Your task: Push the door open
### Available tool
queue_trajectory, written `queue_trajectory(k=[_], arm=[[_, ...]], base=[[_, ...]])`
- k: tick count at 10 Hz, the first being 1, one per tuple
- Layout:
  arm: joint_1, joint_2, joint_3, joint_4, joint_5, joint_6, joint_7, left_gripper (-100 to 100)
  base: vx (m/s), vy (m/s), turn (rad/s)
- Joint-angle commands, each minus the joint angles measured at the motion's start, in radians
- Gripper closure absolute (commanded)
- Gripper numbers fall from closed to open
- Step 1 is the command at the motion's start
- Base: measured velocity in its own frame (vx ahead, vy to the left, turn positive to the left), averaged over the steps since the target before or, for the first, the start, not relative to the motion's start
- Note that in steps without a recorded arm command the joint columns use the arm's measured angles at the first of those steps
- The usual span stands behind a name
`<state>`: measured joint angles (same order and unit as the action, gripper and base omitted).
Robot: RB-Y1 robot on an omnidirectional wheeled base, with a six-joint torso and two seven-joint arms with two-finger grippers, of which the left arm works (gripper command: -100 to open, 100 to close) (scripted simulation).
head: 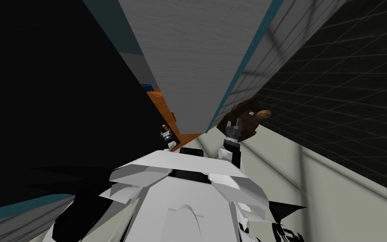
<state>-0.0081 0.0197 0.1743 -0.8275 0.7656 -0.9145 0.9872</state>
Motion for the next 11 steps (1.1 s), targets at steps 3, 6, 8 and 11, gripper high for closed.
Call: queue_trajectory(k=[3, 6, 8, 11], arm=[[-0.002, 0.029, 0.041, 0.024, 0.024, -0.022, -0.003, 100], [-0.002, 0.029, 0.041, 0.024, 0.024, -0.022, -0.003, 100], [-0.002, 0.029, 0.041, 0.024, 0.024, -0.022, -0.003, 100], [0.000, 0.035, 0.055, 0.028, 0.033, -0.027, -0.006, 100]], base=[[0.031, 0.065, -0.067], [0.012, 0.010, 0.002], [0.005, 0.003, 0.001], [-0.008, 0.026, -0.042]])
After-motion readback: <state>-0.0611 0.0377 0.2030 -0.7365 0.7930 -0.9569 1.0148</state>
